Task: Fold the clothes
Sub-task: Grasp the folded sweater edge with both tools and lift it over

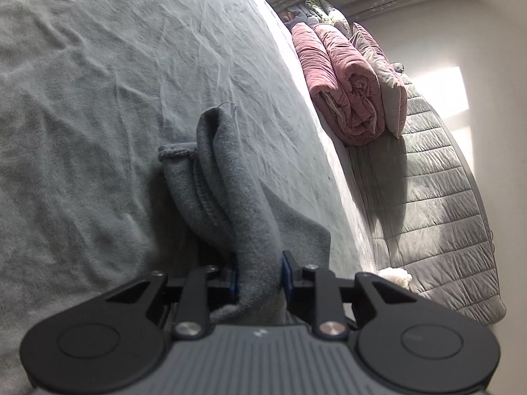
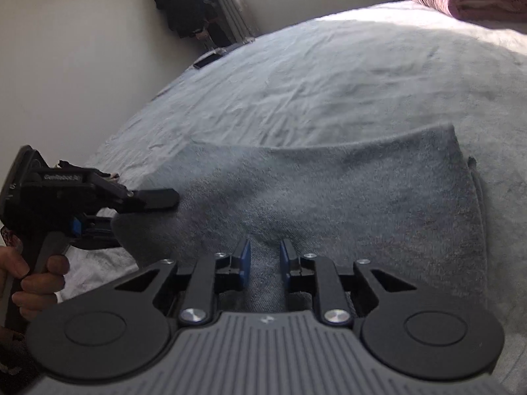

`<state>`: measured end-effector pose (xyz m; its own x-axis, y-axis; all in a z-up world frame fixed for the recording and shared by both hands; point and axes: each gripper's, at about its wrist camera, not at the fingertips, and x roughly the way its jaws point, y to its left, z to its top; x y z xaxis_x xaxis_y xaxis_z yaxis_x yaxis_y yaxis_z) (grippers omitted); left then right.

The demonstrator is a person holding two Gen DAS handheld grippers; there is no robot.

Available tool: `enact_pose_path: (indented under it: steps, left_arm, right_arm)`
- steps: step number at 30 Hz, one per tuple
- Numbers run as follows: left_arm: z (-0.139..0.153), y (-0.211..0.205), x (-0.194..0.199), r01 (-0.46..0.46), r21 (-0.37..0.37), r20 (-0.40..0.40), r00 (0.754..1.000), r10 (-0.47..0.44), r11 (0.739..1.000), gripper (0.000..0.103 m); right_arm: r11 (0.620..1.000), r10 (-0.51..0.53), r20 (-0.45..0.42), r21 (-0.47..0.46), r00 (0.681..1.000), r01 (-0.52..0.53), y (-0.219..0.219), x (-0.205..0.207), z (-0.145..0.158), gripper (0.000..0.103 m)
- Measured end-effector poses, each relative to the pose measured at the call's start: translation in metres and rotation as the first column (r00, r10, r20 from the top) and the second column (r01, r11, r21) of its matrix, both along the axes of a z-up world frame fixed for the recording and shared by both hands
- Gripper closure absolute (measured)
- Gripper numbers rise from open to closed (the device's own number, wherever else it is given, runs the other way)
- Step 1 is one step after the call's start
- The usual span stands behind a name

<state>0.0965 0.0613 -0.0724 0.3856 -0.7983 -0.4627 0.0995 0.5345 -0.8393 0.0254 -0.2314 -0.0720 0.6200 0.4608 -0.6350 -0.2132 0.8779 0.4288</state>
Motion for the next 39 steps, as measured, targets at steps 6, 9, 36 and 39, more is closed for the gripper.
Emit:
enact_pose_path:
  steps: [6, 9, 36, 39]
  left_arm:
    - [0.023, -0.03, -0.005, 0.034, 0.008, 0.027, 0.999, -0.034, 0.999, 0.08]
    - [0.031, -0.047, -0.008, 0.055, 0.01, 0.039, 0.998, -0.056, 0.998, 0.08]
    - [-0.004, -0.114, -0.02, 0.243, -0.325, 0.091, 0.97, -0.225, 0.914, 0.05]
    - [0.002, -0.105, -0.022, 0.233, -0.323, 0.12, 0.971, -0.205, 0.917, 0.05]
  right_arm:
    - [0.995, -0.035, -0.048, 0.091, 0.998, 0.039, -0.013, 0.001, -0.004, 0.094]
    - [0.984, -0.053, -0.069, 0.169, 0.996, 0.064, -0.026, -0.003, -0.001, 0.08]
    - [0.604, -0.319, -0.283, 0.675, 0.905, 0.424, -0.157, -0.041, -0.006, 0.047]
    - [0.617, -0.324, -0.263, 0.669, 0.909, 0.414, -0.152, -0.035, 0.0, 0.047]
